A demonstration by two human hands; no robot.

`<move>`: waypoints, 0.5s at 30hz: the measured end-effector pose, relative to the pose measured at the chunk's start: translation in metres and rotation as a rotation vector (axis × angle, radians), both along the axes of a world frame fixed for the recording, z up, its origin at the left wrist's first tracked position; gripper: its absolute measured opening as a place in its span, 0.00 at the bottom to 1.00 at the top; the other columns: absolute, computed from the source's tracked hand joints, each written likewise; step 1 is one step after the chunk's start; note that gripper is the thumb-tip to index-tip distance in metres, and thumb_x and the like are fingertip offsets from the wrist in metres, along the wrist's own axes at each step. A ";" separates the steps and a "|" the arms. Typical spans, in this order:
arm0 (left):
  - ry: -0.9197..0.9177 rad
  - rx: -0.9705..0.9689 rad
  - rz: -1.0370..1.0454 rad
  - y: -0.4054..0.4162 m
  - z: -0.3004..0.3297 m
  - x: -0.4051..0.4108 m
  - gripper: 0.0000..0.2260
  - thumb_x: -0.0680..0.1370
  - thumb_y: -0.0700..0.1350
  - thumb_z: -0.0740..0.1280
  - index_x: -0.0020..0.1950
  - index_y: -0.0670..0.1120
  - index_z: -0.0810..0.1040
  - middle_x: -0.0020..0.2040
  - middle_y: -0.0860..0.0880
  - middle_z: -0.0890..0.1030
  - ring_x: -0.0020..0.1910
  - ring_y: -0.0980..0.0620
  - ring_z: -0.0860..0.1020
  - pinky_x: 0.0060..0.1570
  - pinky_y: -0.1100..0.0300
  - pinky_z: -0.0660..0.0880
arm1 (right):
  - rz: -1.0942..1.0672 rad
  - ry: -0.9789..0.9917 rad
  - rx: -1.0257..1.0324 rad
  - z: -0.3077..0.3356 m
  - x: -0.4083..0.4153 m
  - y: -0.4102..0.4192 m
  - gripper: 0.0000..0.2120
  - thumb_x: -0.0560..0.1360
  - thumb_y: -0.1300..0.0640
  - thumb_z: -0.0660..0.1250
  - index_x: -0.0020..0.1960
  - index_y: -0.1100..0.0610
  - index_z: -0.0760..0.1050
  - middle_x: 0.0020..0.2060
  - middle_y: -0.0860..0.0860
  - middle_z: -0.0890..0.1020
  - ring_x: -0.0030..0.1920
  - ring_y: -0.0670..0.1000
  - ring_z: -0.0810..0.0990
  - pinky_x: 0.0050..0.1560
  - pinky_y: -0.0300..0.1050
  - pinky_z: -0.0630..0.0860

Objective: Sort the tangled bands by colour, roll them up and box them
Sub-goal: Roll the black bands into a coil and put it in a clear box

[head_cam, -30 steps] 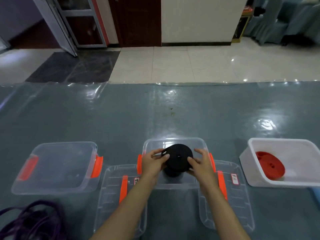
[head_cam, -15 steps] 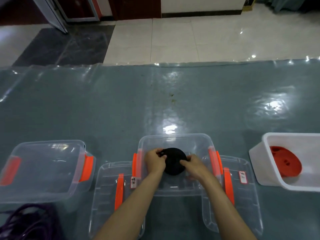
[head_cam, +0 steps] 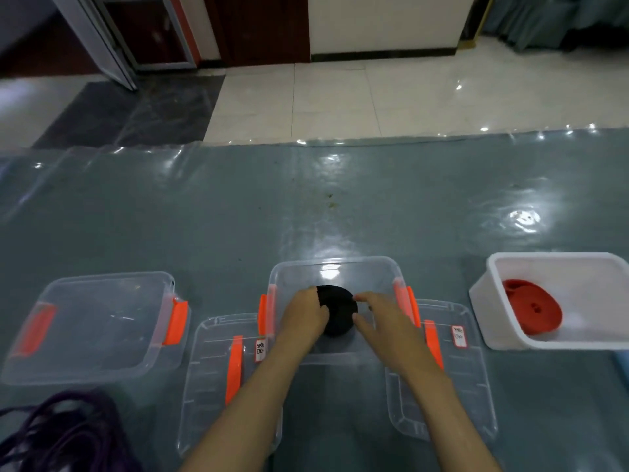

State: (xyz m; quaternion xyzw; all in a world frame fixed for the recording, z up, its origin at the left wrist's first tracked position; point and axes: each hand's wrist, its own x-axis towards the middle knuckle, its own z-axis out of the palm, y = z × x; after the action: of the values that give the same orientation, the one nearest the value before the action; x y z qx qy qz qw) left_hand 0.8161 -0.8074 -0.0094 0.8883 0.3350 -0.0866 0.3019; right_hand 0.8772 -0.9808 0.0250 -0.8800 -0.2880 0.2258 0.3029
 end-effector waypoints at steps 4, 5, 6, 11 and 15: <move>-0.063 0.215 -0.314 -0.018 0.048 -0.046 0.16 0.85 0.47 0.64 0.72 0.48 0.76 0.65 0.45 0.81 0.61 0.44 0.80 0.58 0.50 0.78 | 0.027 -0.227 0.033 0.030 -0.043 -0.042 0.14 0.82 0.55 0.69 0.67 0.51 0.79 0.71 0.48 0.75 0.71 0.50 0.74 0.69 0.42 0.69; -0.097 0.262 -0.334 -0.024 0.056 -0.063 0.15 0.84 0.48 0.64 0.70 0.49 0.77 0.64 0.46 0.81 0.61 0.45 0.80 0.56 0.51 0.78 | 0.043 -0.262 0.025 0.033 -0.054 -0.052 0.13 0.81 0.56 0.70 0.66 0.52 0.80 0.69 0.48 0.77 0.69 0.51 0.77 0.68 0.43 0.71; -0.137 0.295 -0.334 -0.030 0.062 -0.081 0.13 0.84 0.48 0.64 0.68 0.49 0.78 0.63 0.48 0.81 0.60 0.45 0.80 0.54 0.52 0.77 | 0.057 -0.292 0.012 0.035 -0.065 -0.062 0.12 0.80 0.57 0.70 0.64 0.53 0.80 0.66 0.48 0.79 0.66 0.52 0.78 0.66 0.45 0.74; -0.174 0.364 -0.254 -0.055 0.065 -0.162 0.11 0.84 0.46 0.65 0.64 0.48 0.83 0.59 0.49 0.83 0.60 0.45 0.81 0.62 0.49 0.72 | 0.050 -0.354 -0.091 0.031 -0.108 -0.101 0.11 0.78 0.57 0.71 0.59 0.53 0.83 0.54 0.50 0.86 0.54 0.58 0.84 0.51 0.51 0.80; -0.075 0.357 -0.296 -0.073 0.056 -0.212 0.13 0.85 0.49 0.61 0.62 0.48 0.83 0.60 0.48 0.82 0.63 0.45 0.78 0.61 0.50 0.73 | 0.094 -0.378 -0.125 0.028 -0.133 -0.118 0.08 0.78 0.56 0.71 0.56 0.53 0.83 0.48 0.50 0.88 0.47 0.56 0.86 0.46 0.51 0.81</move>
State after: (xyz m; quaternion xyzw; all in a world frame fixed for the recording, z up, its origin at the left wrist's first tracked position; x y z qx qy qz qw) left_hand 0.6043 -0.8806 0.0467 0.9697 0.1995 -0.0361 0.1363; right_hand 0.7440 -1.0992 0.0533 -0.9094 -0.3658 0.0878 0.1776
